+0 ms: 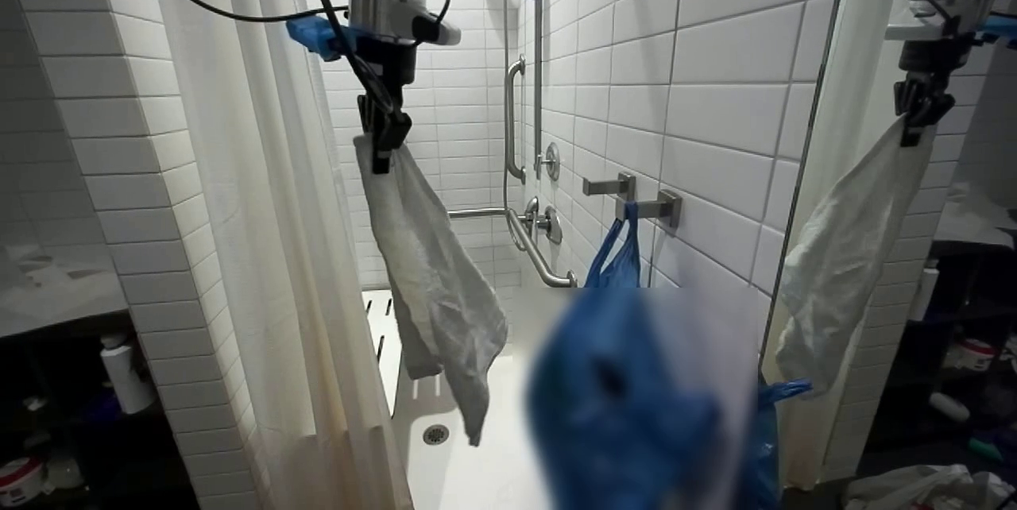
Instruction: Put the white towel in the plastic
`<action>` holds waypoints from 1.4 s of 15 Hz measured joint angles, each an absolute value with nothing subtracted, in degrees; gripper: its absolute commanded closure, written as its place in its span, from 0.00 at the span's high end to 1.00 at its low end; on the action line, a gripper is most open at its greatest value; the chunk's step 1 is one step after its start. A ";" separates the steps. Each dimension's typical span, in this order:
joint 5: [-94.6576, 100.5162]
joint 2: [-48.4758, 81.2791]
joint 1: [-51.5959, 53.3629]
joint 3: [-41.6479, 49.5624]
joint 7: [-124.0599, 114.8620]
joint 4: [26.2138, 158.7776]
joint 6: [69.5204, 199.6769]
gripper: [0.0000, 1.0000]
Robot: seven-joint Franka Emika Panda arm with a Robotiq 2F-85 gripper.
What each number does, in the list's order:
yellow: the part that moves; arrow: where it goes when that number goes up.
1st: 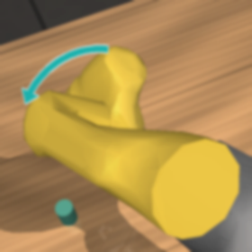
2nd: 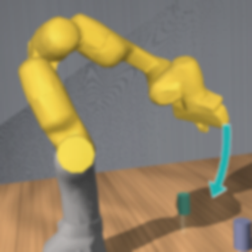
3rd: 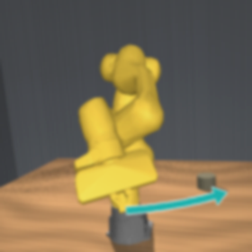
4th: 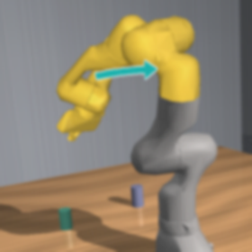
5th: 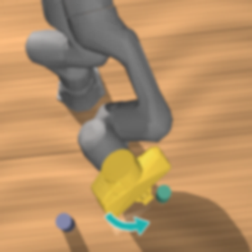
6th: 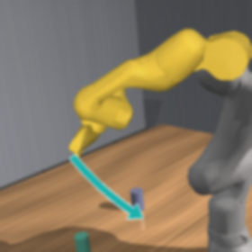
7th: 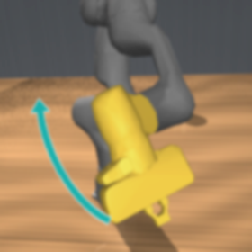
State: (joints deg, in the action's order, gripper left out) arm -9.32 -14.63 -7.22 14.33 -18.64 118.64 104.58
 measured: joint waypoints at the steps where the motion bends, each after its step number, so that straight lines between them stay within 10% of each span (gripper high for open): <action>1: -9.41 -14.48 -7.96 14.36 -18.42 117.99 103.11 0.01; 21: -13.68 -11.02 -16.41 19.82 -15.83 116.41 101.94 0.01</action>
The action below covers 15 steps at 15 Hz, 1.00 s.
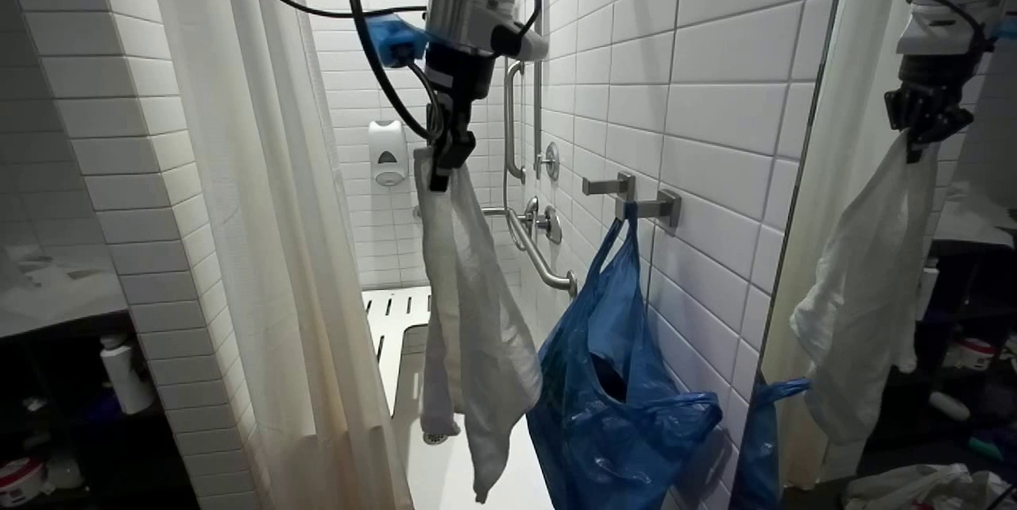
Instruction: Put the white towel in the plastic
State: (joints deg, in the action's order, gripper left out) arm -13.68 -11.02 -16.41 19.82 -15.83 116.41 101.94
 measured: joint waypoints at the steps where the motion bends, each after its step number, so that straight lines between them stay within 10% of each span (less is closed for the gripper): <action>1: -14.61 -10.47 -16.60 20.21 -15.59 115.92 101.93 0.01; 15: -20.91 -6.49 -21.36 25.76 -10.55 109.30 98.74 0.01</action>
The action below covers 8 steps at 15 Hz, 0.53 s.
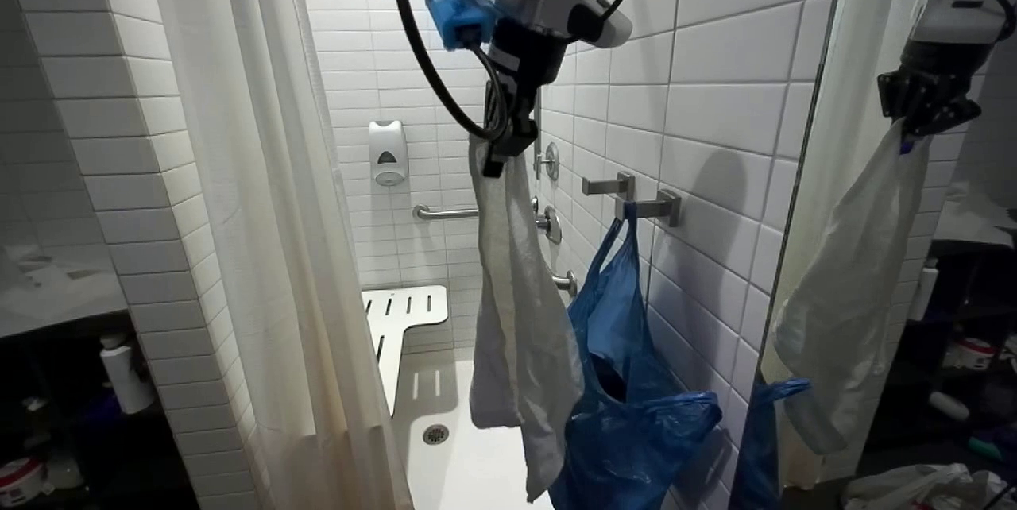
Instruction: Put the white towel in the plastic
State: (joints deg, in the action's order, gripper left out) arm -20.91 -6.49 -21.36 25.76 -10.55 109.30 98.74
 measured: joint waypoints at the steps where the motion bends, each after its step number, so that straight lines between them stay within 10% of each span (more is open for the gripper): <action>1: -20.98 -6.15 -21.67 26.15 -10.25 108.84 98.45 0.01; 8: -24.23 -2.29 -24.61 28.77 -7.61 104.41 95.37 0.01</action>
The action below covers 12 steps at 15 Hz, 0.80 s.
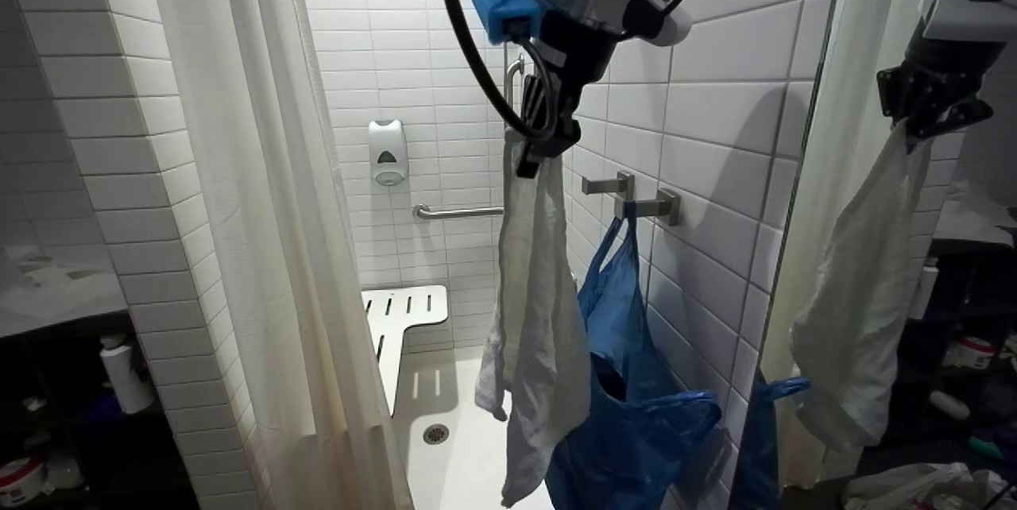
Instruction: Put the white towel in the plastic
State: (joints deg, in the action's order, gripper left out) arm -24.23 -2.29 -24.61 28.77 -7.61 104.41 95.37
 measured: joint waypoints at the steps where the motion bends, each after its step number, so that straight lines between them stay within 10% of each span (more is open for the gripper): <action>1: -24.50 -1.92 -25.04 28.99 -7.28 103.68 94.90 0.01; 12: -24.59 -0.89 -26.25 29.02 -7.27 96.35 95.84 0.01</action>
